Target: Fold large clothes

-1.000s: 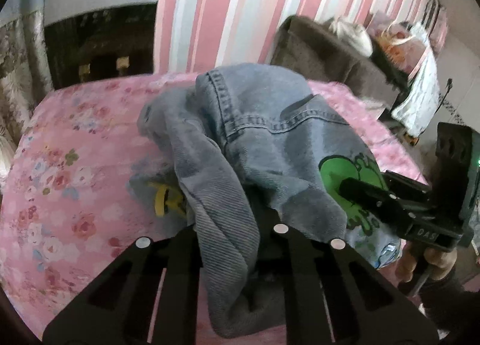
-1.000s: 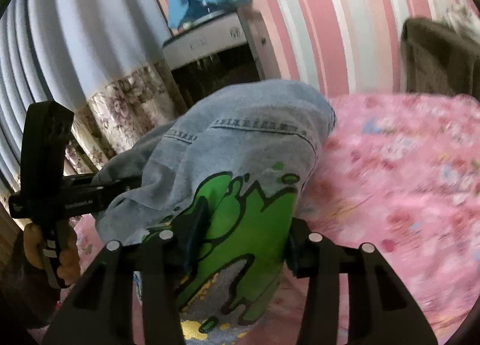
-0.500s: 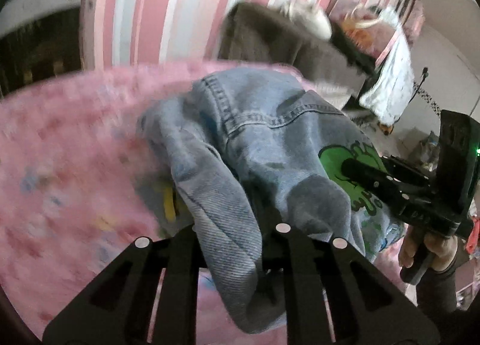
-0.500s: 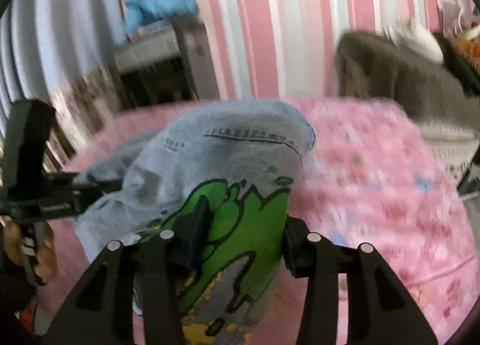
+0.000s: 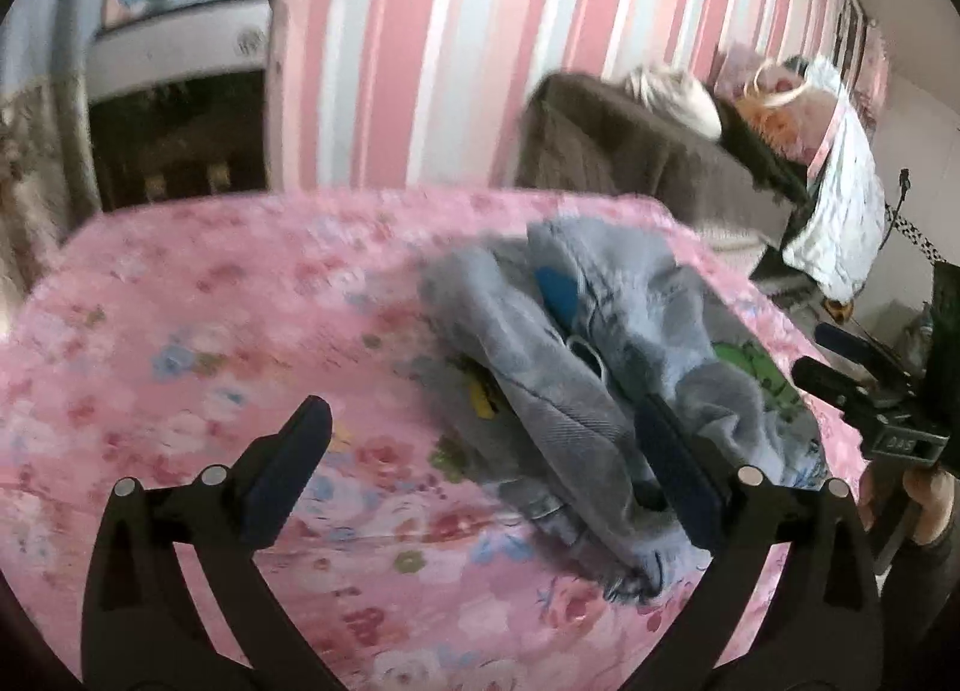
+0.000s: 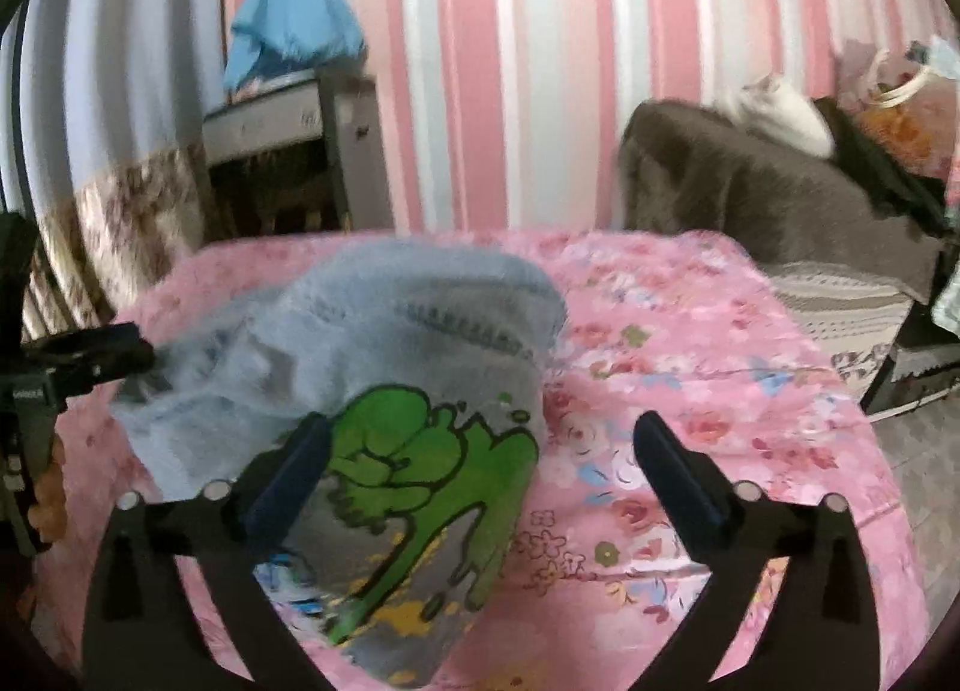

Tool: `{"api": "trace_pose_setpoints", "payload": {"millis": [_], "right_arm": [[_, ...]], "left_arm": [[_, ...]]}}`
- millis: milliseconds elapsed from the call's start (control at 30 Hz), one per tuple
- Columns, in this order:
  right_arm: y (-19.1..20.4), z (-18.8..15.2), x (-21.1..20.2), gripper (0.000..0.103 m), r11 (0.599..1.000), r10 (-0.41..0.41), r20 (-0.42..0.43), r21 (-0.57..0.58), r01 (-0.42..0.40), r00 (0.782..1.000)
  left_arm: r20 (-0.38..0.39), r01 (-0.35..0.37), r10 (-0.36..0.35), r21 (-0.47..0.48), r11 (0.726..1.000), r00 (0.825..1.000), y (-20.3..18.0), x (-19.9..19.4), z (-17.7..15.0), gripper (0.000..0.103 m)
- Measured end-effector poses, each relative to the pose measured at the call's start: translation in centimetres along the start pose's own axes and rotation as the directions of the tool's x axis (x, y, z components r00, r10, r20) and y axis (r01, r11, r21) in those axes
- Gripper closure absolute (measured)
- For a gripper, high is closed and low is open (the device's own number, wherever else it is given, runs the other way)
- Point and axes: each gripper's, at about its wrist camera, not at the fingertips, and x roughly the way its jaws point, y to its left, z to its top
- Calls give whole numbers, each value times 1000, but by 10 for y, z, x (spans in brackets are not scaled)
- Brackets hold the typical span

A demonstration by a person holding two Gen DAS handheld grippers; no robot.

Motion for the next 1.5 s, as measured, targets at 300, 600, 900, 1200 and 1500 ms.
{"api": "trace_pose_setpoints", "payload": {"millis": [300,600,900,1200,1500], "right_arm": [[47,-22,-38,2,1000,13,164,12,-15,986],[61,-37,-36,2,998,-2,192,62,-10,981],[78,-52,-38,2,998,-56,236,14,54,970],[82,-55,-43,2,998,-65,259,-2,67,964],[83,-55,-48,2,996,-77,282,-11,83,956]], "left_arm": [[186,-162,179,-100,982,966,30,-58,-27,3],[260,-294,303,-72,953,917,50,-67,-55,3],[334,-342,352,-89,935,875,54,-74,-65,3],[369,-407,400,-61,911,839,43,-78,-69,3],[383,-408,406,-79,909,830,44,-84,-70,3]]}}
